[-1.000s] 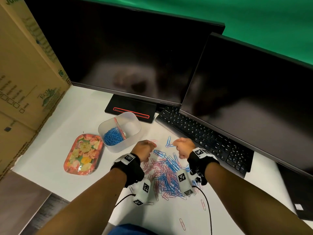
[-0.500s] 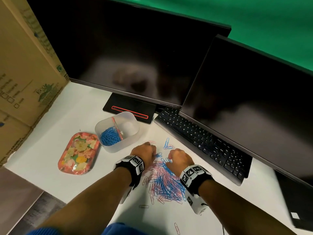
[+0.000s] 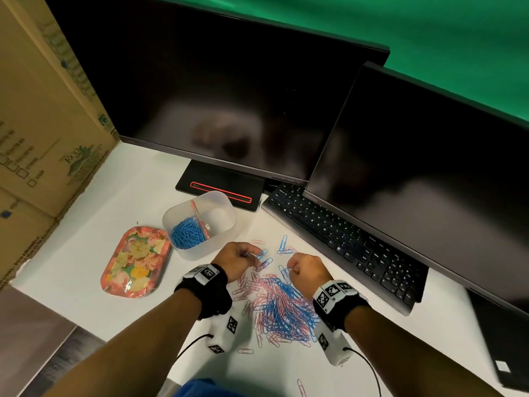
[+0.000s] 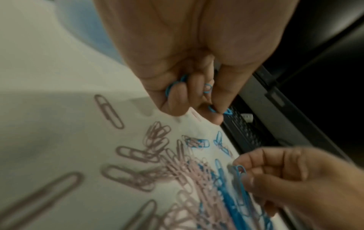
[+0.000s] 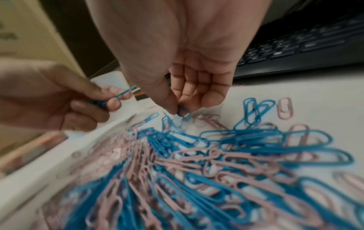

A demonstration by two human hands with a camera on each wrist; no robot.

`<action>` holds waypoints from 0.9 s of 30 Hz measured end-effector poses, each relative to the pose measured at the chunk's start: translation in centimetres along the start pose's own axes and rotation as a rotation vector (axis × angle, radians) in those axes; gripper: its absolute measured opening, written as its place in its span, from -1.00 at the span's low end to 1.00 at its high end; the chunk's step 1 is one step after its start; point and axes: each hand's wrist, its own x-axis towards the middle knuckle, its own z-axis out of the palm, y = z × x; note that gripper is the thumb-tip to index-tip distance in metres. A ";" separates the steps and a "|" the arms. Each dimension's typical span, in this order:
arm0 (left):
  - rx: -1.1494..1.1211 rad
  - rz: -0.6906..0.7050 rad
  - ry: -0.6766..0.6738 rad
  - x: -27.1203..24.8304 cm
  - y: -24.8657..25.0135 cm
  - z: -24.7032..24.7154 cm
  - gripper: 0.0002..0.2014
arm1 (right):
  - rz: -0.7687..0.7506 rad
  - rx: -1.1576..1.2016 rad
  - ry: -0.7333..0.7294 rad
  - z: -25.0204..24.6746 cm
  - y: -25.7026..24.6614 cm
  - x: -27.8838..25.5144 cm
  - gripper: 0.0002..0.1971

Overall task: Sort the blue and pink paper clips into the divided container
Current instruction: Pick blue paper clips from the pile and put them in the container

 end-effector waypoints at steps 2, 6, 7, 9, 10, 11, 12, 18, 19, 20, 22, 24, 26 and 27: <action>-0.201 -0.076 -0.008 0.0 0.1 0.1 -0.83 | -0.020 0.173 0.005 0.0 0.8 0.3 -0.77; -0.538 -0.174 -0.049 0.0 0.4 0.2 -0.80 | 0.002 0.639 -0.103 -0.6 1.2 0.1 -0.76; -0.582 -0.190 -0.066 -0.1 0.6 0.2 -0.81 | 0.039 0.786 -0.138 -1.0 1.0 -0.1 -0.75; -0.614 -0.217 -0.089 -0.1 0.7 0.2 -0.83 | 0.114 1.036 -0.176 -1.7 0.7 -0.5 -0.75; -0.608 -0.227 -0.091 0.0 0.6 0.2 -0.81 | 0.154 1.121 -0.185 -2.0 0.6 -0.6 -0.76; -0.598 -0.240 -0.084 0.2 0.6 0.4 -0.78 | 0.197 1.179 -0.190 -2.1 0.6 -0.6 -0.77; -0.580 -0.250 -0.068 0.3 0.6 0.5 -0.74 | 0.231 1.202 -0.193 -2.2 0.5 -0.6 -0.78; -0.189 -0.166 0.105 0.8 1.3 1.5 -0.77 | 0.021 0.209 -0.066 -0.8 0.1 -0.1 -0.92; -0.024 -0.103 0.139 0.8 1.1 1.7 -0.79 | 0.001 0.060 -0.048 -0.5 -0.1 -0.3 -0.85; 0.170 -0.046 0.152 0.9 0.9 1.9 -0.84 | -0.017 -0.036 -0.035 -0.1 -0.3 -0.5 -0.80; 0.457 0.031 0.135 0.8 0.6 2.3 -0.93 | -0.065 -0.133 0.006 0.3 -0.8 -0.7 -0.78; 0.610 0.063 0.116 1.0 0.4 2.8 -0.93 | -0.098 -0.183 0.035 0.5 -1.5 -0.6 -0.81; 0.695 0.084 0.139 1.2 0.4 3.1 -0.93 | -0.074 -0.225 0.020 0.6 -2.0 -0.4 -0.81; 0.724 0.091 0.142 1.2 0.5 3.2 -0.92 | -0.051 -0.244 0.008 0.6 -2.2 -0.3 -0.81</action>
